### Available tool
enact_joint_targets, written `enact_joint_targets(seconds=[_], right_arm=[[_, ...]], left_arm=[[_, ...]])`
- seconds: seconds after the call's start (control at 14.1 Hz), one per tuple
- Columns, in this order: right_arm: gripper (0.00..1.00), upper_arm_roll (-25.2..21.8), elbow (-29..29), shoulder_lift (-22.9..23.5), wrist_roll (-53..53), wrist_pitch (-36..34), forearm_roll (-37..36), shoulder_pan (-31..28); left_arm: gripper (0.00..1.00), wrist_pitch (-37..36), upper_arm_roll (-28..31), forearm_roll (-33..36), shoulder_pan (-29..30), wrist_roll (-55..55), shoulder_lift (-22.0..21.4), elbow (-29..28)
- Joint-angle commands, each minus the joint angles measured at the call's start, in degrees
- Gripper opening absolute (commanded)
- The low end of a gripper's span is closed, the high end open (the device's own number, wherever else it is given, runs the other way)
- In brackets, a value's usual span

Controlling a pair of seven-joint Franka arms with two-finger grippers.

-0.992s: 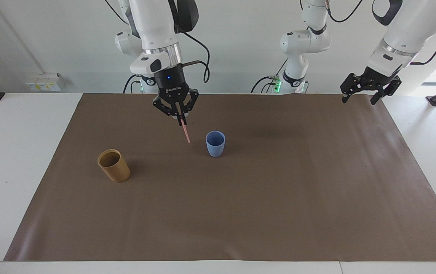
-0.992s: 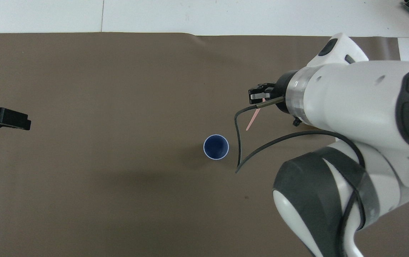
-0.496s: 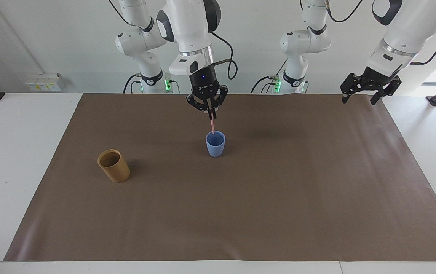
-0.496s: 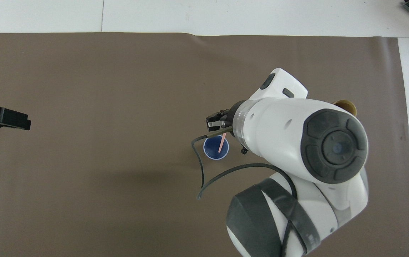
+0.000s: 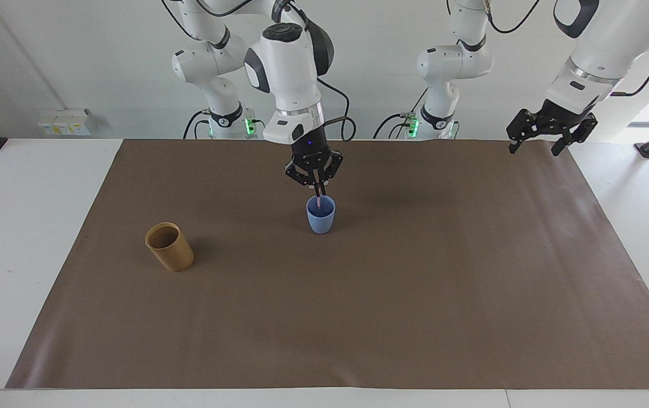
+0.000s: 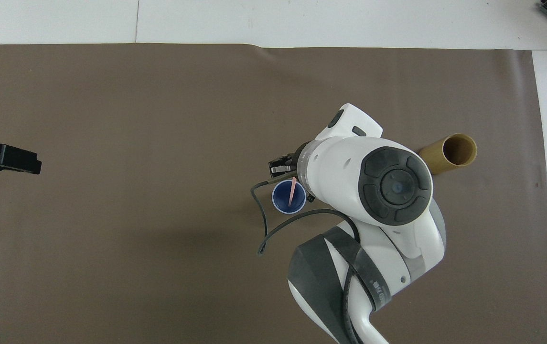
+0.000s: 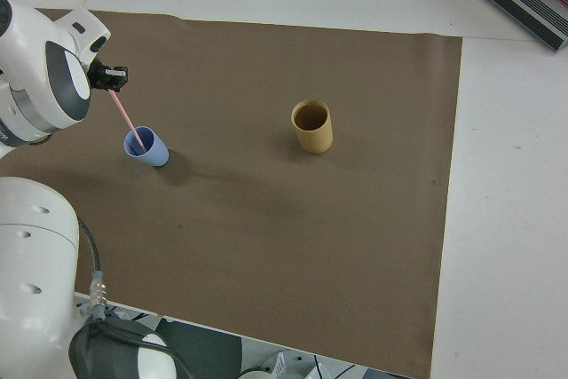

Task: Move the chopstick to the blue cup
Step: 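Carry the chopstick with the right gripper and lower it into the cup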

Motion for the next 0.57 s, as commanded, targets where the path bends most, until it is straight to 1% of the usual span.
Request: enact_joint_targets(seconds=[0.0,0.07,0.14,0.21,0.28,0.35,0.42,0.5], right_arm=[[0.17,-0.2,-0.9,-0.1,0.3,1.2,-0.7,0.0],[0.23,-0.2,-0.9,0.0,0.3,1.2,-0.7,0.0],[0.33,-0.2,-0.8,0.0,0.4,1.2,-0.8,0.0],[0.36,-0.2,-0.6,0.1,0.4,1.2,-0.8,-0.1],[0.44,-0.2,0.2,0.8,0.4,1.2,-0.7,-0.5],[0.55,-0.2,1.4,1.4,0.6,1.2,-0.7,-0.7],[0.6,-0.3,2.1,1.6,0.7,1.0,-0.4,-0.7],[0.81,-0.4,2.5,1.6,0.9,0.9,-0.4,-1.0]], left_arm=[[1.0,-1.0,-0.5,0.8,0.8,0.5,0.2,0.7],[1.0,-1.0,-0.5,0.8,0.8,0.5,0.2,0.6],[1.0,-1.0,-0.5,0.8,0.8,0.5,0.2,0.7],[1.0,-1.0,-0.5,0.8,0.8,0.5,0.2,0.7],[1.0,-1.0,-0.5,0.8,0.8,0.5,0.2,0.7],[1.0,-1.0,-0.5,0.8,0.8,0.5,0.2,0.7],[1.0,-1.0,-0.5,0.8,0.8,0.5,0.2,0.7],[1.0,-1.0,-0.5,0.8,0.8,0.5,0.2,0.7]])
